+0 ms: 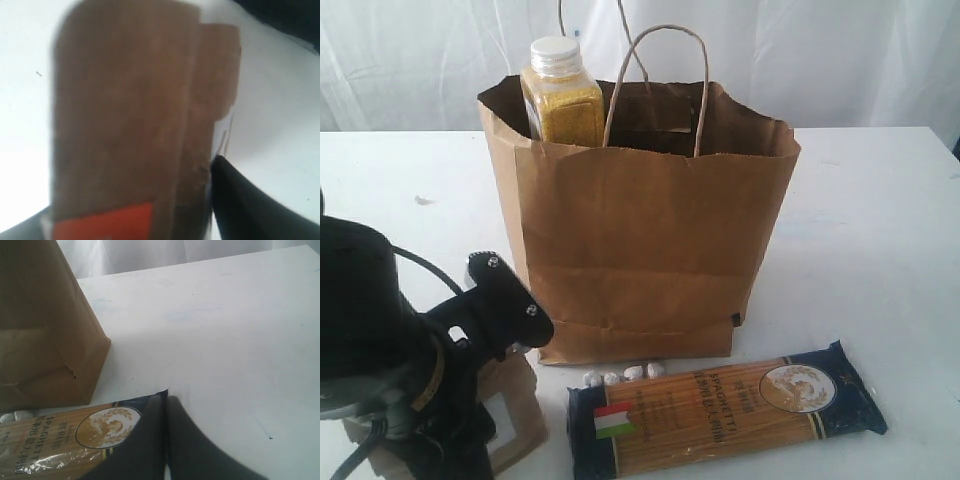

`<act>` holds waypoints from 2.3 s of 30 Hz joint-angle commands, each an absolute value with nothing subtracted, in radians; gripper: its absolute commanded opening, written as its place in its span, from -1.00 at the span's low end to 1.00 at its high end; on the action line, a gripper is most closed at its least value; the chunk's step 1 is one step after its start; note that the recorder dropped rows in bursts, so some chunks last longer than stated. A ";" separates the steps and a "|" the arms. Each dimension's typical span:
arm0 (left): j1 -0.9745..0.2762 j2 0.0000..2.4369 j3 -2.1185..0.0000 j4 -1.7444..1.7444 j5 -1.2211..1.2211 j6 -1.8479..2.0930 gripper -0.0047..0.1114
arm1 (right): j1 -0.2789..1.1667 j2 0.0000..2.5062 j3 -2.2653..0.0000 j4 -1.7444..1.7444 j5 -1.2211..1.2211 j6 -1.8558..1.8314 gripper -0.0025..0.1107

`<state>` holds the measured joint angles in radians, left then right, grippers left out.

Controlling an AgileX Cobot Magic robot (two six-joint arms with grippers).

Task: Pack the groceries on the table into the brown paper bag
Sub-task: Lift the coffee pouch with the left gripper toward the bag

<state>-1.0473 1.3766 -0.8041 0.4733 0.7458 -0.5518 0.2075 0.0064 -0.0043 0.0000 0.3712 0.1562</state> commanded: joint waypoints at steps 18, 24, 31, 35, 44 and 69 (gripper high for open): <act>-1.049 0.977 -1.352 0.502 1.117 -0.456 -0.92 | 0.200 0.000 0.000 0.000 0.343 0.160 -0.96; -1.049 0.979 -1.466 0.473 1.080 -0.410 -0.92 | 0.200 0.000 0.000 0.000 0.343 0.160 -0.96; -1.049 1.038 -1.477 0.319 1.003 -0.312 -0.92 | 0.200 0.000 0.000 0.000 0.341 0.160 -0.96; -1.049 1.098 -1.477 0.201 0.943 -0.236 -0.92 | 0.200 0.000 0.000 0.000 0.341 0.160 -0.96; -1.049 1.195 -1.477 0.165 0.911 -0.182 -0.92 | 0.200 0.000 0.000 0.000 0.341 0.160 -0.96; -1.049 0.986 -1.189 0.149 0.842 -0.255 -0.92 | 0.200 0.000 0.000 0.000 0.341 0.160 -0.96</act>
<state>-1.0473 1.0428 -1.2250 0.1657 0.8986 -0.2112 0.2075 0.0064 -0.0043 0.0000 0.3568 0.1569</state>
